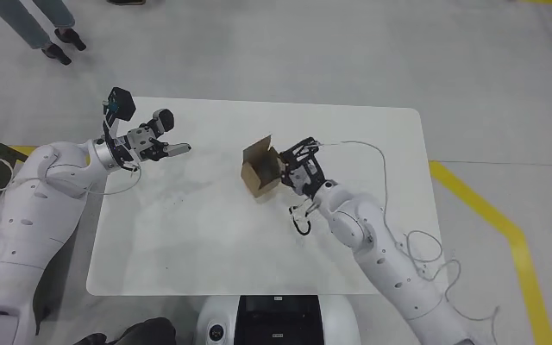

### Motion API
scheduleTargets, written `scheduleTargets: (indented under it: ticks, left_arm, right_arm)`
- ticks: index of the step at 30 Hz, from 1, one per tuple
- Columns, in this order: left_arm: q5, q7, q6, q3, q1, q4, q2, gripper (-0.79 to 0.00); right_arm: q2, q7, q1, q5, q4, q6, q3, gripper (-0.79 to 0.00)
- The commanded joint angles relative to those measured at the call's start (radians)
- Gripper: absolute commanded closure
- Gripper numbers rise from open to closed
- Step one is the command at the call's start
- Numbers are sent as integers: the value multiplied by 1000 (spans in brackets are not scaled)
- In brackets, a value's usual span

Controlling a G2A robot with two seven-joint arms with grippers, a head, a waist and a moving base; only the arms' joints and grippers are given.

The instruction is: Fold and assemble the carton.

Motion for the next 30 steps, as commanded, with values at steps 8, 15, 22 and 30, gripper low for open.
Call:
scheduleTargets:
  ticks: [8, 15, 22, 30]
  left_arm:
    - [0, 0, 0, 0, 0, 0, 0, -785]
    - [0, 0, 0, 0, 0, 0, 0, -785]
    - [0, 0, 0, 0, 0, 0, 0, -785]
    - [0, 0, 0, 0, 0, 0, 0, -785]
  right_arm:
    - [-4, -47, -66, -70, -38, 126, -9, -129]
    - [-20, -40, -60, 4, 10, 139, -33, -785]
    - [-9, -63, -62, 134, 37, -112, 19, -785]
    - [25, -98, -97, 230, 81, -377, 150, -785]
